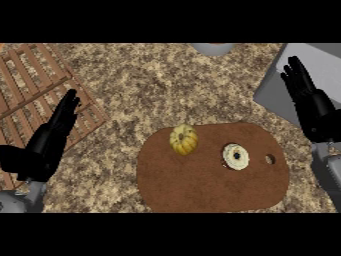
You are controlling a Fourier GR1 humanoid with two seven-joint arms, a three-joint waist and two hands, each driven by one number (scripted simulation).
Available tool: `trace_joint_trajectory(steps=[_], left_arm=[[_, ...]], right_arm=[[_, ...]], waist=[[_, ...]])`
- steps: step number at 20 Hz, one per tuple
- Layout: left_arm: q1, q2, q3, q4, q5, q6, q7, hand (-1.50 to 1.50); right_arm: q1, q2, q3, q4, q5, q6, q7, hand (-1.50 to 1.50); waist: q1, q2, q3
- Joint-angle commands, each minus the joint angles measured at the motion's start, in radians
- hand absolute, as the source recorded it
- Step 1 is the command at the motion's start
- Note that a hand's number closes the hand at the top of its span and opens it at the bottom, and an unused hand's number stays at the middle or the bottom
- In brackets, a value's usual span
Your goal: Pick the squash from the cutting board and place it in the cardboard box
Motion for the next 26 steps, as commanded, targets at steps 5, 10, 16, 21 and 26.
trace_joint_trajectory(steps=[5, 10, 16, 21, 26], left_arm=[[0.012, 0.158, 0.068, 0.163, -0.164, 0.084, 0.035, 0.00], [0.012, 0.151, 0.008, 0.155, -0.187, 0.084, 0.073, 0.00], [0.069, 0.192, 0.055, 0.186, -0.200, 0.129, 0.077, 0.00], [0.073, 0.182, 0.052, 0.172, -0.194, 0.135, 0.079, 0.00], [0.045, 0.185, 0.038, 0.152, -0.212, 0.142, 0.102, 0.00]], right_arm=[[-0.066, 0.013, 0.212, -0.032, 0.175, -0.041, 0.226, -1.50], [-0.113, -0.280, 0.442, 0.000, 0.536, 0.121, 0.258, -1.50], [-0.059, -0.084, 0.412, -0.141, 0.409, 0.052, 0.252, -1.50], [-0.159, -0.186, 0.460, -0.127, 0.536, 0.134, 0.284, -1.50], [-0.278, -0.234, 0.567, -0.153, 0.588, 0.347, 0.469, -1.50]], waist=[[0.061, 0.005, 0.005], [0.100, 0.005, -0.004], [0.030, -0.001, 0.009], [0.043, 0.004, 0.007], [0.055, 0.001, 0.004]])
